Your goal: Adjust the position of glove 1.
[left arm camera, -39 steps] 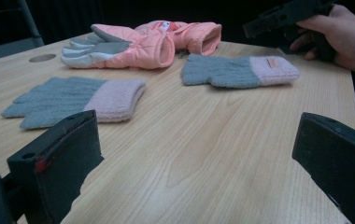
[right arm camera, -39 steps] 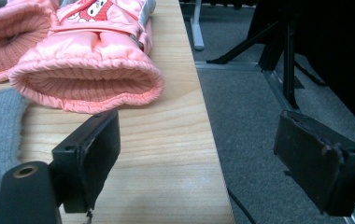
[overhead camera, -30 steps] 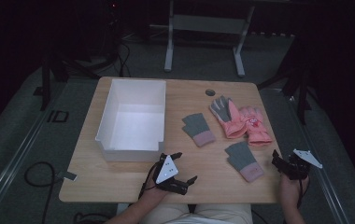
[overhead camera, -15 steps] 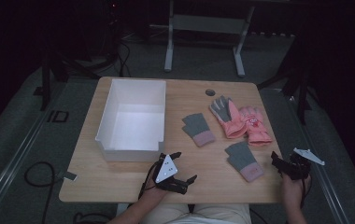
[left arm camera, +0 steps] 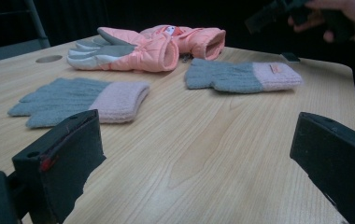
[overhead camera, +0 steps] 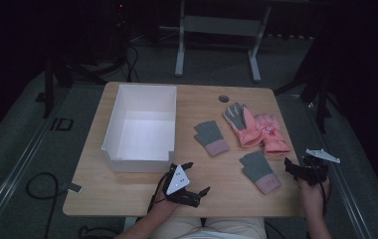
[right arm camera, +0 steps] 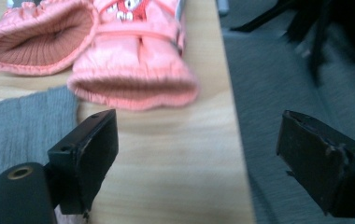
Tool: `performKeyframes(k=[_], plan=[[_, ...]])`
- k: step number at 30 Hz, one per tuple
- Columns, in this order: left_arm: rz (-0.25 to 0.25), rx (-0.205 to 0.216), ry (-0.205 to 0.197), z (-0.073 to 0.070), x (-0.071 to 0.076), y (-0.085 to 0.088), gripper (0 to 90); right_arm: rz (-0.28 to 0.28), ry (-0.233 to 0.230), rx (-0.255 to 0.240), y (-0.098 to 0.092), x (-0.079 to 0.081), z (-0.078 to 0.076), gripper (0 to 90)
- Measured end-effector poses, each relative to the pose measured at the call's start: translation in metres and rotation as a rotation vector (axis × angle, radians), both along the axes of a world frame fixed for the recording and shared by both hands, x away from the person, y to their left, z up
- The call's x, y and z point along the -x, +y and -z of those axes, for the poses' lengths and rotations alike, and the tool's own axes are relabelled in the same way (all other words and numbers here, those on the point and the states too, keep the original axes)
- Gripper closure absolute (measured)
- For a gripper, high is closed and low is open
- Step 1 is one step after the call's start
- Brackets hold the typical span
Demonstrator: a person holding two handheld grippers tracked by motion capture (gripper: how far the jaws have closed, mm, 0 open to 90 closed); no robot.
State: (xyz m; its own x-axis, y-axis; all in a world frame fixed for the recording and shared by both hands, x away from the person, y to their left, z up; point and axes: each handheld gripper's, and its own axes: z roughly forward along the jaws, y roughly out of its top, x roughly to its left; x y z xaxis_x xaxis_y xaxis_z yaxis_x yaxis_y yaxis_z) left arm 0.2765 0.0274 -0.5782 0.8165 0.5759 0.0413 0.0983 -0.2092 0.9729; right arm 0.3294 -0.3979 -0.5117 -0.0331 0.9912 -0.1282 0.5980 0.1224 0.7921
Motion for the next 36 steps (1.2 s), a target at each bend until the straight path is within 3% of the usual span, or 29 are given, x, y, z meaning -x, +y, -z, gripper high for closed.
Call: performKeyframes(k=[4, 7, 13, 16, 22, 27, 32, 33, 36], plan=[[0.0, 0.001, 0.002, 0.0, 0.0, 0.0, 2.2, -0.026, 0.038, 0.01, 0.011, -0.005, -0.015, 14.5], [0.0, 0.003, 0.001, 0.0, 0.0, 0.0, 2.2, -0.074, 0.0, -0.012, 0.024, -0.006, -0.027, 13.5], [0.002, 0.005, -0.001, 0.0, 0.0, 0.0, 2.2, -0.151, 0.008, -0.091, 0.049, -0.015, -0.048, 11.7], [0.002, -0.003, -0.007, 0.0, 0.001, 0.0, 2.2, -0.188, -0.01, -0.117, 0.062, -0.019, -0.056, 11.6], [0.0, -0.004, -0.007, 0.0, 0.001, -0.001, 2.2, -0.235, -0.007, -0.136, 0.083, -0.029, -0.065, 14.4], [0.002, -0.009, -0.012, 0.0, 0.001, -0.001, 2.2, -0.297, -0.01, -0.12, 0.102, -0.037, -0.069, 20.8], [0.004, -0.009, -0.012, 0.0, 0.001, -0.001, 2.2, -0.354, -0.005, -0.124, 0.118, -0.044, -0.066, 23.2], [0.004, -0.008, -0.011, 0.0, 0.001, -0.001, 2.2, -0.395, -0.005, -0.132, 0.128, -0.048, -0.064, 25.7], [0.006, -0.01, -0.013, 0.0, 0.001, -0.001, 2.2, -0.44, -0.008, -0.137, 0.14, -0.053, -0.06, 29.8]])
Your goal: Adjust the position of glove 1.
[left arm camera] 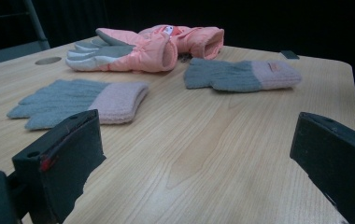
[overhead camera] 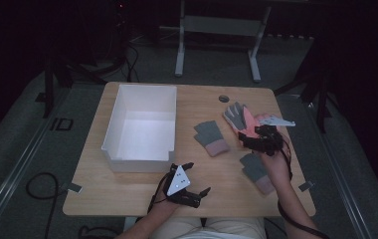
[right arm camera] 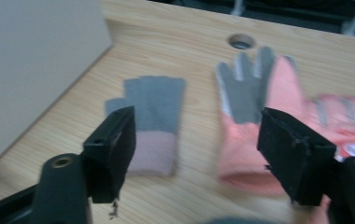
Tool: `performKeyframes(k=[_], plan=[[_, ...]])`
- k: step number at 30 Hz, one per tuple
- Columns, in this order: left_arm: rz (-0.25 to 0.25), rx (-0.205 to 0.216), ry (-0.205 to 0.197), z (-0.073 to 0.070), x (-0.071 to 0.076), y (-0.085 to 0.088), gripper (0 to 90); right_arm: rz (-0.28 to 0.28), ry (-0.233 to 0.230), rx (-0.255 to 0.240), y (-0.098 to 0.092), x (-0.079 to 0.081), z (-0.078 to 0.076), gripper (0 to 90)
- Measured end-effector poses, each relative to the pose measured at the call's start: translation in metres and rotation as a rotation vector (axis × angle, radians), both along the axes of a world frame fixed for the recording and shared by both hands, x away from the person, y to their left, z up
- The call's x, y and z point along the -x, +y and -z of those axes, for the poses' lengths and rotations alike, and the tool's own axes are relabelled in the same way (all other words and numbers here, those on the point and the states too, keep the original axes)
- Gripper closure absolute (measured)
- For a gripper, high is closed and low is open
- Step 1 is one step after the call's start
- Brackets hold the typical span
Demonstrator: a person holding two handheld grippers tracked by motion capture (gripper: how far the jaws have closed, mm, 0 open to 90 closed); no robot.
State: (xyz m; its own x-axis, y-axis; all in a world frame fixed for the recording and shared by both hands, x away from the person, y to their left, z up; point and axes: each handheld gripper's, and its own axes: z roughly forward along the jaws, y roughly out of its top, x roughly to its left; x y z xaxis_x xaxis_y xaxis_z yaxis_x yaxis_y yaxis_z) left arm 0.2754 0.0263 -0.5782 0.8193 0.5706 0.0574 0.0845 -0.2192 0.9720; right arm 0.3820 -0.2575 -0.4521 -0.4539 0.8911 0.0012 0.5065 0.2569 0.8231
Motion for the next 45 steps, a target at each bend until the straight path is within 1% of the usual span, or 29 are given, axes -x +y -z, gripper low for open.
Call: performKeyframes(k=[2, 6, 7, 8, 9, 11, 15, 17, 18, 19, 21, 24, 25, 26, 27, 33, 35, 38, 39, 42, 44, 45], plan=[[0.0, -0.001, 0.002, 0.0, 0.0, 0.0, 2.2, -0.026, 0.003, 0.001, 0.007, -0.003, 0.003, 32.7], [0.0, -0.001, 0.001, 0.0, 0.0, 0.0, 2.2, -0.078, 0.017, 0.01, 0.024, -0.011, 0.012, 35.0], [0.0, -0.001, 0.001, 0.0, 0.0, 0.0, 2.2, -0.078, 0.017, 0.01, 0.024, -0.011, 0.012, 35.0], [0.0, -0.001, 0.001, 0.0, 0.0, 0.0, 2.2, -0.082, 0.023, 0.011, 0.027, -0.013, 0.014, 35.4], [0.0, -0.001, 0.002, 0.0, 0.0, 0.0, 2.2, -0.095, 0.04, 0.009, 0.035, -0.017, 0.018, 35.5], [0.0, -0.001, -0.002, 0.0, 0.0, 0.0, 2.2, -0.102, 0.05, 0.016, 0.042, -0.022, 0.022, 36.4], [0.0, -0.005, -0.002, 0.0, 0.0, 0.0, 2.2, -0.105, 0.065, 0.027, 0.055, -0.031, 0.03, 37.9], [0.0, -0.001, -0.003, 0.0, 0.0, 0.0, 2.2, -0.111, 0.07, 0.035, 0.06, -0.035, 0.035, 39.0], [0.001, -0.004, -0.003, 0.0, 0.0, 0.0, 2.2, -0.106, 0.073, 0.044, 0.063, -0.039, 0.038, 39.5], [0.001, -0.004, -0.003, 0.0, 0.0, 0.0, 2.2, -0.106, 0.073, 0.044, 0.063, -0.039, 0.038, 39.5], [-0.001, -0.005, 0.0, 0.0, 0.0, 0.0, 2.2, -0.102, 0.084, 0.055, 0.07, -0.046, 0.046, 40.3], [0.003, -0.008, -0.007, 0.0, 0.0, 0.0, 2.2, -0.101, 0.091, 0.072, 0.076, -0.054, 0.053, 40.4], [0.003, -0.008, -0.007, 0.0, 0.0, 0.0, 2.2, -0.101, 0.091, 0.072, 0.076, -0.054, 0.053, 40.4], [0.003, -0.011, -0.005, 0.0, 0.0, -0.001, 2.2, -0.097, 0.093, 0.077, 0.078, -0.057, 0.056, 40.4], [0.003, -0.009, -0.005, 0.0, 0.0, -0.001, 2.2, -0.095, 0.108, 0.081, 0.082, -0.064, 0.061, 41.1], [0.002, -0.005, -0.001, 0.0, 0.0, -0.001, 2.2, -0.091, 0.145, 0.116, 0.09, -0.081, 0.075, 41.7], [0.003, -0.003, 0.002, 0.0, 0.0, 0.0, 2.2, -0.087, 0.148, 0.132, 0.092, -0.086, 0.078, 44.2], [0.004, -0.008, -0.002, 0.0, 0.0, -0.001, 2.2, -0.088, 0.154, 0.143, 0.094, -0.09, 0.082, 44.5], [0.005, -0.009, -0.005, 0.0, 0.0, -0.001, 2.2, -0.085, 0.172, 0.153, 0.095, -0.094, 0.087, 44.7], [0.006, -0.011, -0.004, 0.0, 0.0, -0.001, 2.2, -0.079, 0.192, 0.158, 0.097, -0.099, 0.091, 45.2], [0.006, -0.011, -0.004, 0.0, 0.0, -0.001, 2.2, -0.077, 0.198, 0.164, 0.097, -0.1, 0.092, 45.2], [0.006, -0.009, -0.006, 0.0, 0.001, -0.001, 2.2, -0.075, 0.213, 0.185, 0.099, -0.103, 0.096, 45.3]])
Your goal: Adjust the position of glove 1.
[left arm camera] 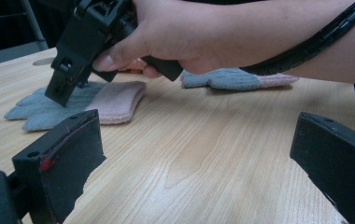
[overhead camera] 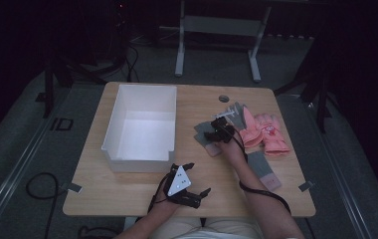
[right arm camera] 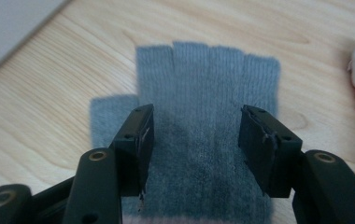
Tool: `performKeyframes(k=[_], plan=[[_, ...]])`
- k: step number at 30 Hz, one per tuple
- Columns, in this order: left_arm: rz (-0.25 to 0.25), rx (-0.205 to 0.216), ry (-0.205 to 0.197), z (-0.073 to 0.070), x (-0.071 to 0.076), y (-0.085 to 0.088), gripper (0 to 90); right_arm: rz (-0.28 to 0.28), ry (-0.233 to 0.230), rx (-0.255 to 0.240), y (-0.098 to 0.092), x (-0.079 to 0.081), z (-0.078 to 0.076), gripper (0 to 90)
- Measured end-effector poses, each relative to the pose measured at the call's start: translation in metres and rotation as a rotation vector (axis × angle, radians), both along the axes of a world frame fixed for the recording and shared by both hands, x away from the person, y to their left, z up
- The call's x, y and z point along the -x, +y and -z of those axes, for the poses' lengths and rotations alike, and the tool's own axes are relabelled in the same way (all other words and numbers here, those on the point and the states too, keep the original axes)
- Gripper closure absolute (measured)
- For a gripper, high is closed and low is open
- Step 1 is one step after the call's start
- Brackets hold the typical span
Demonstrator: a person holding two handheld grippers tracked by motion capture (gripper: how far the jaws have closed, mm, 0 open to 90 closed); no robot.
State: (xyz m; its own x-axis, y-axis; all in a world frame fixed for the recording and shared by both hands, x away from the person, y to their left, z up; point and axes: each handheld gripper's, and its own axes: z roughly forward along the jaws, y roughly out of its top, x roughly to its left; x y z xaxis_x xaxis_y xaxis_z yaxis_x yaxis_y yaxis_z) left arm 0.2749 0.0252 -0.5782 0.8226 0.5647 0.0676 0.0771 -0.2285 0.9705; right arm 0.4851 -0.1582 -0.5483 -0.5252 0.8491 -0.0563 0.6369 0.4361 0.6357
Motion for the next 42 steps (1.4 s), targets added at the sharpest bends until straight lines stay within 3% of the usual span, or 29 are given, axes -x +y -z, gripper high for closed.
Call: performKeyframes(k=[3, 7, 9, 14, 19, 23, 26, 30, 35, 42], plan=[[-0.001, -0.003, 0.002, 0.0, 0.0, 0.0, 2.2, 0.012, 0.013, -0.006, 0.0, -0.003, 0.001, 49.6], [-0.001, -0.004, -0.001, 0.0, 0.0, 0.0, 2.2, 0.0, 0.019, 0.02, 0.005, -0.004, -0.001, 70.9], [-0.002, -0.006, 0.0, 0.0, 0.0, -0.001, 2.2, 0.007, 0.022, 0.028, 0.009, -0.003, -0.002, 77.3], [-0.005, -0.002, -0.001, 0.0, 0.0, 0.0, 2.2, 0.041, 0.032, -0.029, 0.012, 0.009, -0.016, 79.1], [-0.006, -0.002, -0.003, 0.0, 0.0, 0.0, 2.2, 0.118, -0.043, -0.142, 0.003, 0.038, -0.048, 79.3], [-0.007, -0.006, -0.01, 0.0, 0.001, -0.001, 2.2, 0.145, -0.068, -0.178, -0.004, 0.063, -0.067, 79.3], [-0.009, -0.003, -0.007, 0.0, 0.0, -0.002, 2.2, 0.176, -0.086, -0.218, -0.012, 0.081, -0.073, 79.3], [-0.01, -0.005, -0.008, 0.0, 0.0, -0.001, 2.2, 0.22, -0.077, -0.276, -0.018, 0.1, -0.068, 79.3], [-0.011, -0.004, -0.011, 0.0, 0.0, -0.002, 2.2, 0.245, -0.069, -0.254, -0.02, 0.111, -0.057, 79.3], [-0.011, -0.004, -0.014, 0.0, 0.001, -0.002, 2.2, 0.326, -0.041, -0.206, -0.026, 0.117, -0.025, 79.7]])
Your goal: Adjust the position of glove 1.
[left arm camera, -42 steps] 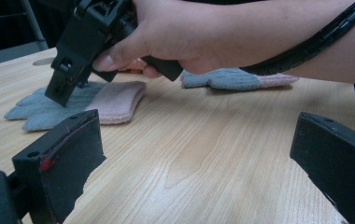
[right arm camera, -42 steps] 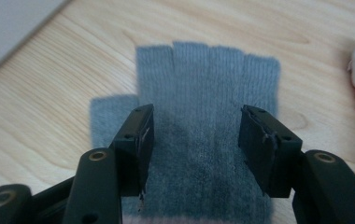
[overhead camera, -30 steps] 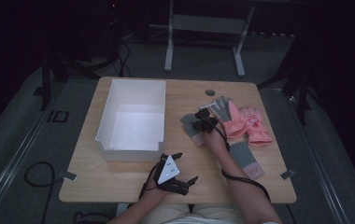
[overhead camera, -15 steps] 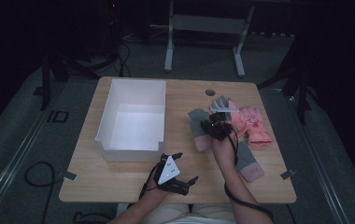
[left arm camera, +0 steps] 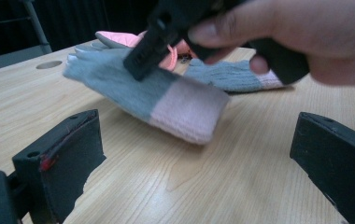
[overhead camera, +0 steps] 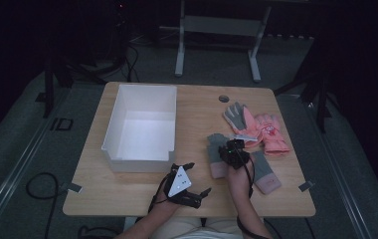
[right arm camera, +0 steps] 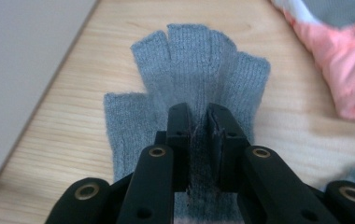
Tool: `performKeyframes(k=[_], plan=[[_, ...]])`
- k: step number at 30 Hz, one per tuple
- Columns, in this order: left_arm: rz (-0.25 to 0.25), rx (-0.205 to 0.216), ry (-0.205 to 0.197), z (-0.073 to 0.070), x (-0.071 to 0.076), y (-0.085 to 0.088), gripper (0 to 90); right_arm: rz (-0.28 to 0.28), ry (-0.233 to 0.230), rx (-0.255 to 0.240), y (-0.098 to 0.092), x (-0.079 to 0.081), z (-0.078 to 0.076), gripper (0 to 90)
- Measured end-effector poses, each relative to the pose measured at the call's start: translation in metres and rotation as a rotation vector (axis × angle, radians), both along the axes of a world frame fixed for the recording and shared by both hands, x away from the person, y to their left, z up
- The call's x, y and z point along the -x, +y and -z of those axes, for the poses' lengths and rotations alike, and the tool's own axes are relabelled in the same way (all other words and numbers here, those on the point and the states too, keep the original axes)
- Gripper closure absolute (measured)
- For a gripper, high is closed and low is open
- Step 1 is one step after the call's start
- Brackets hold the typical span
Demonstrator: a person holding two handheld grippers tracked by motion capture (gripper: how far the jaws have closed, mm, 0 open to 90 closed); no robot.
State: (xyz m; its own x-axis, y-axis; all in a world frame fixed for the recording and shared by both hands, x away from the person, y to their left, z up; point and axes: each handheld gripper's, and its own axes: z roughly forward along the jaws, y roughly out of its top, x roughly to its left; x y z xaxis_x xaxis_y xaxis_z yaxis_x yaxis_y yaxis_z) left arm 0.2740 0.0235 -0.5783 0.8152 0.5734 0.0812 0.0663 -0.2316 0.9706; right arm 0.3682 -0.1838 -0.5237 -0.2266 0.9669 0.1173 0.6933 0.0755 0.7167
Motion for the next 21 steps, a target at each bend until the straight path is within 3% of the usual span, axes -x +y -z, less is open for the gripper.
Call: performKeyframes(k=[5, 8, 10, 12, 17, 21], plan=[[-0.001, 0.0, -0.003, 0.0, 0.0, 0.0, 2.2, 0.019, 0.023, -0.002, -0.001, -0.003, 0.011, 79.7], [-0.002, 0.003, 0.0, 0.0, 0.0, 0.0, 2.2, 0.035, 0.066, 0.004, 0.001, -0.007, 0.031, 76.3], [-0.001, 0.003, -0.002, 0.0, 0.0, 0.0, 2.2, 0.033, 0.056, 0.0, 0.001, -0.007, 0.032, 73.9], [-0.001, -0.001, 0.0, 0.0, 0.0, 0.0, 2.2, -0.001, 0.068, 0.035, 0.004, -0.009, 0.03, 69.0], [0.0, -0.001, -0.002, 0.0, 0.0, 0.0, 2.2, -0.004, 0.056, 0.045, 0.008, -0.007, 0.031, 63.2], [-0.002, 0.002, 0.001, 0.0, 0.0, 0.0, 2.2, -0.002, 0.053, 0.02, 0.006, -0.007, 0.027, 55.7]])
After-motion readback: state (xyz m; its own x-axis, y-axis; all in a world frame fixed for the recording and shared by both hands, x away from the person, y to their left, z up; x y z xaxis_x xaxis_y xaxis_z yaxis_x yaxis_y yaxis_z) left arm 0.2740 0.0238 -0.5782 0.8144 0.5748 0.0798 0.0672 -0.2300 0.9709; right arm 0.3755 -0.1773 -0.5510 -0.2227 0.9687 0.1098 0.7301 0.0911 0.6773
